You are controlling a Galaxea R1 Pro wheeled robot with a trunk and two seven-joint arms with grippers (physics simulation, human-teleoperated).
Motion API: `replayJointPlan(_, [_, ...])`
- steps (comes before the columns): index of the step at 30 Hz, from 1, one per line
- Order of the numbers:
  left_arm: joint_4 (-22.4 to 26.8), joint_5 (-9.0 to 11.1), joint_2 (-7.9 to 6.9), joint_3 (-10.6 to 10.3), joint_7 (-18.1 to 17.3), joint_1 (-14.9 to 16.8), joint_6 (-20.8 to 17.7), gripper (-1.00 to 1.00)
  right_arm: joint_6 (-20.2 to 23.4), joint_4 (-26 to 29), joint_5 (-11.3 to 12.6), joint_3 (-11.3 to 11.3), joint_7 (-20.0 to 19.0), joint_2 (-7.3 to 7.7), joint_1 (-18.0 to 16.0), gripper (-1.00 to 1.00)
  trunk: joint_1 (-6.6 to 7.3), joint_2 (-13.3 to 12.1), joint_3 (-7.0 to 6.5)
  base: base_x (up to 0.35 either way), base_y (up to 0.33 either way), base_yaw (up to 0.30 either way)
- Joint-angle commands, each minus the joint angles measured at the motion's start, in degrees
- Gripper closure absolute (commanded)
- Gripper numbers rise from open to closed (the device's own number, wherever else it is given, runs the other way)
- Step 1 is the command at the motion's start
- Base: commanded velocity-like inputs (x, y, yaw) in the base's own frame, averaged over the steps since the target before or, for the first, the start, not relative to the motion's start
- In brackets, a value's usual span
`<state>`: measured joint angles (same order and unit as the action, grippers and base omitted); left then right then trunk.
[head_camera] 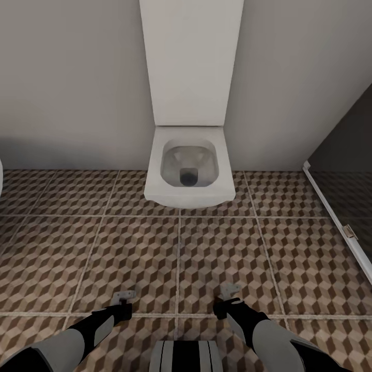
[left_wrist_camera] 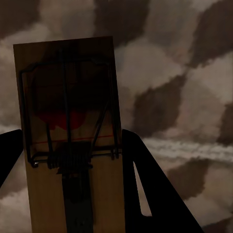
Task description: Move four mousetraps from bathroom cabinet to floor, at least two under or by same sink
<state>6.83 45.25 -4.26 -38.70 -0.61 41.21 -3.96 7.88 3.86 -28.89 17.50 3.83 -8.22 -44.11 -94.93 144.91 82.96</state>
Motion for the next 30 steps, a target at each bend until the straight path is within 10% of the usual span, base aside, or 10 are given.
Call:
replayJointPlan(1, [0.1,0.2,-0.04,-0.2,-0.1,0.0,-0.3,1.00,0.3,0.1,-0.6,0.4,0.1,-0.04,0.0,1.00,-0.02,0.0,0.25,0.000,0.000,0.000])
replayJointPlan(30, [0.1,0.2,-0.04,-0.2,-0.1,0.0,-0.3,1.00,0.4,0.1,-0.6,0.4,0.1,-0.04,0.0,1.00,-0.07,0.1,0.70,0.000,0.000,0.000])
